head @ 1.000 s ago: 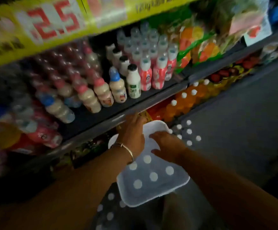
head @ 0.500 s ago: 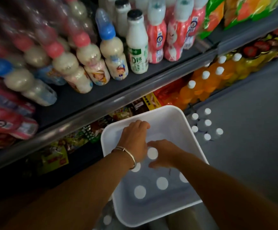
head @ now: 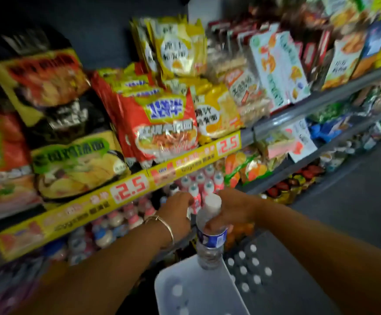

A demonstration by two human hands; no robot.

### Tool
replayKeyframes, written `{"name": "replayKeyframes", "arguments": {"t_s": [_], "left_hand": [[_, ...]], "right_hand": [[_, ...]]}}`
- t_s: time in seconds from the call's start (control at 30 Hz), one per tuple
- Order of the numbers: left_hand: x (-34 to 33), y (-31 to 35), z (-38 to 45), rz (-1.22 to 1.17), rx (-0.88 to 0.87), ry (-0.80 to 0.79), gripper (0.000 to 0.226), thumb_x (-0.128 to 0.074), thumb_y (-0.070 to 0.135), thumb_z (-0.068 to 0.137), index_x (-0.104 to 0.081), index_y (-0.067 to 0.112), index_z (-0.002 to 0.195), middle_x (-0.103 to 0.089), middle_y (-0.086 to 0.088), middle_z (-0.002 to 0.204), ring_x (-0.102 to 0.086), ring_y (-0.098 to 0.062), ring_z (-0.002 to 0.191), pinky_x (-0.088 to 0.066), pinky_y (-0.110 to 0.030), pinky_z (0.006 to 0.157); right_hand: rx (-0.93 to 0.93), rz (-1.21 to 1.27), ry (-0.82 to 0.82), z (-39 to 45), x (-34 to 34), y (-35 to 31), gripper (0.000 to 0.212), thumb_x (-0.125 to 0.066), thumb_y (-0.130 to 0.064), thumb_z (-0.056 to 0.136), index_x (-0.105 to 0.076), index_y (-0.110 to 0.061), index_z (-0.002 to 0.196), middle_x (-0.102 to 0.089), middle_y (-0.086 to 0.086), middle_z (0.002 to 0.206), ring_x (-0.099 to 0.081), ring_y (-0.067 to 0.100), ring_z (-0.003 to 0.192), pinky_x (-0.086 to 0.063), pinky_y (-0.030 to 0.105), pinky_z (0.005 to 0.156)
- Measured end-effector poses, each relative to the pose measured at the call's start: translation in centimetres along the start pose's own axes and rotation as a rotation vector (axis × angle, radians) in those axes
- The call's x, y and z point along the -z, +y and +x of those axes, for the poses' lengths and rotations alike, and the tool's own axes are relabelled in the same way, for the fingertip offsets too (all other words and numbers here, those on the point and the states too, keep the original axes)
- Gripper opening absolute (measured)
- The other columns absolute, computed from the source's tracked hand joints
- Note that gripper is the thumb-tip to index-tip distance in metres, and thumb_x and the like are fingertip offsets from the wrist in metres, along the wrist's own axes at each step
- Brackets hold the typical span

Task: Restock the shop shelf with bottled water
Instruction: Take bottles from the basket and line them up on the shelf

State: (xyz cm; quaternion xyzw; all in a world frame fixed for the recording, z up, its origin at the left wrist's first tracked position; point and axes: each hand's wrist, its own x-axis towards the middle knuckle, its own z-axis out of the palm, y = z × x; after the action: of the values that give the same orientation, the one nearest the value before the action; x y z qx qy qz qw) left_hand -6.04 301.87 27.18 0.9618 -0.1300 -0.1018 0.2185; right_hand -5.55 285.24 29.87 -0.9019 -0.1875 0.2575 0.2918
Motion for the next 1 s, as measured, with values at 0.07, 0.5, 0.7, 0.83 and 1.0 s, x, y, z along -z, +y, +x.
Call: {"name": "replayKeyframes", "arguments": {"t_s": [0.07, 0.5, 0.7, 0.83, 1.0], "left_hand": [[5.8, 3.4, -0.8, -0.001, -0.054, 0.048, 0.028, -0.05, -0.001, 0.081, -0.051, 0.006, 0.108, -0.052, -0.015, 0.115, -0.05, -0.028, 0.109, -0.039, -0.03, 0.085], [37.1, 20.9, -4.0, 0.002, -0.311, 0.412, 0.024, -0.058, -0.003, 0.08, -0.06, 0.002, 0.104, -0.065, -0.018, 0.106, -0.061, -0.028, 0.097, -0.048, -0.032, 0.087], [45.2, 22.4, -1.5, -0.02, -0.282, 0.502, 0.022, -0.062, -0.001, 0.078, -0.057, 0.02, 0.08, -0.064, -0.008, 0.094, -0.062, -0.026, 0.094, -0.052, -0.037, 0.089], [48.2, 20.9, 2.2, -0.072, -0.216, 0.547, 0.029, -0.061, -0.001, 0.079, -0.052, 0.026, 0.073, -0.059, 0.001, 0.082, -0.059, -0.021, 0.087, -0.05, -0.032, 0.084], [49.4, 18.3, 7.7, -0.076, -0.134, 0.563, 0.018, -0.067, 0.003, 0.078, -0.058, 0.016, 0.086, -0.061, -0.007, 0.092, -0.061, -0.025, 0.096, -0.05, -0.037, 0.094]], "right_hand": [[0.032, -0.015, 0.065, -2.9, 5.5, -3.8, 0.027, -0.075, -0.02, 0.074, -0.068, -0.01, 0.097, -0.066, 0.002, 0.092, -0.065, 0.021, 0.089, -0.053, 0.026, 0.07], [0.335, 0.065, 0.594, -18.6, 34.1, -24.5, 0.023, -0.063, -0.015, 0.084, -0.065, 0.007, 0.091, -0.063, 0.016, 0.069, -0.06, 0.026, 0.059, -0.049, 0.025, 0.047], [0.436, 0.11, 0.767, -16.5, 42.3, -29.4, 0.021, -0.064, -0.025, 0.081, -0.068, -0.005, 0.089, -0.06, 0.005, 0.064, -0.054, 0.017, 0.054, -0.042, 0.022, 0.048], [0.516, 0.134, 0.794, -11.9, 46.1, -31.3, 0.046, -0.07, -0.036, 0.061, -0.068, 0.001, 0.089, -0.068, 0.021, 0.086, -0.06, 0.024, 0.072, -0.053, 0.037, 0.071], [0.48, 0.092, 0.663, -4.4, 50.2, -32.0, 0.029, -0.068, -0.035, 0.074, -0.065, -0.007, 0.082, -0.062, 0.008, 0.065, -0.057, 0.017, 0.054, -0.046, 0.022, 0.048]]}}
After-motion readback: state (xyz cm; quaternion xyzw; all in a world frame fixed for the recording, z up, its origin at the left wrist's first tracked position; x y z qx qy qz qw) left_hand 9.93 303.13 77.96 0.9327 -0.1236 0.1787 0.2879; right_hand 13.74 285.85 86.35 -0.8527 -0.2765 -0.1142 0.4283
